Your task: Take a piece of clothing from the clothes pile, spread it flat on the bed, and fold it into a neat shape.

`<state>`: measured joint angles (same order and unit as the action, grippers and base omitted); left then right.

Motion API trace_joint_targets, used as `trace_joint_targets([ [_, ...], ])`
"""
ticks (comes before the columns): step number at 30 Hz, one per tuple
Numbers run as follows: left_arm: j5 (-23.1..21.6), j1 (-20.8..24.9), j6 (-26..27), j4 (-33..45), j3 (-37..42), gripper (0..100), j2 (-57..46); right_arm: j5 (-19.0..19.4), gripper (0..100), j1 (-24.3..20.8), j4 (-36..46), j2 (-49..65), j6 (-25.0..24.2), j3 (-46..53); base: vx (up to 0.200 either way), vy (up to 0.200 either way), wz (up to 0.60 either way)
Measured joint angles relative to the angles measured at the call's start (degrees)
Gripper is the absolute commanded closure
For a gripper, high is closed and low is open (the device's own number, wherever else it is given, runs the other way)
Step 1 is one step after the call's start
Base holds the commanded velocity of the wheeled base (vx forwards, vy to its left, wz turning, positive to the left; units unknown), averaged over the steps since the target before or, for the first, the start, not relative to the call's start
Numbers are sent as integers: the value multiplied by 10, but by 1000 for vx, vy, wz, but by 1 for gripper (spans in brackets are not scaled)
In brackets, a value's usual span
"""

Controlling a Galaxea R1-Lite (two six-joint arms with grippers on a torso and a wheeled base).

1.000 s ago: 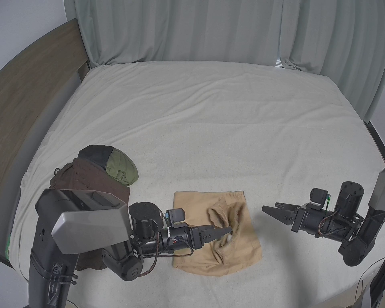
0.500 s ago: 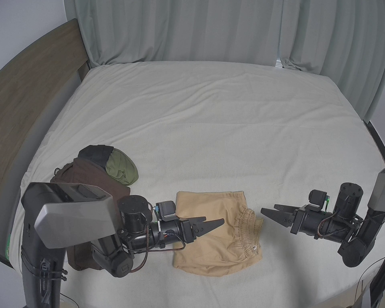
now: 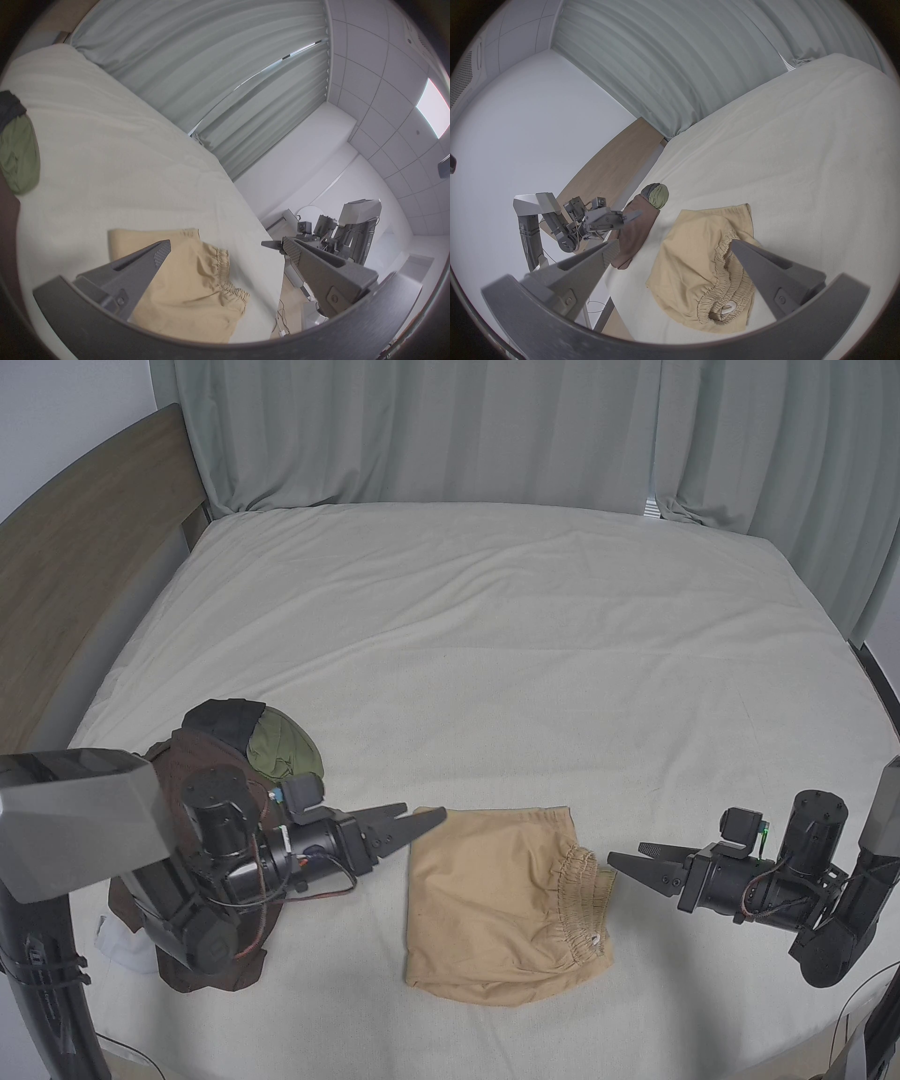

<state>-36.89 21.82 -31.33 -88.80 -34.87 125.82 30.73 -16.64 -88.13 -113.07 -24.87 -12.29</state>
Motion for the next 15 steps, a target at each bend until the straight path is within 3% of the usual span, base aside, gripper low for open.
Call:
trace_joint_targets([
  [11,-26,-74,9,-1,47,0,-89,0,0,-1,0,-2,0,4,0,0,0],
  [15,-38,-106,38,-1,72,0,-115,0,0,-5,0,-2,0,4,0,0,0],
])
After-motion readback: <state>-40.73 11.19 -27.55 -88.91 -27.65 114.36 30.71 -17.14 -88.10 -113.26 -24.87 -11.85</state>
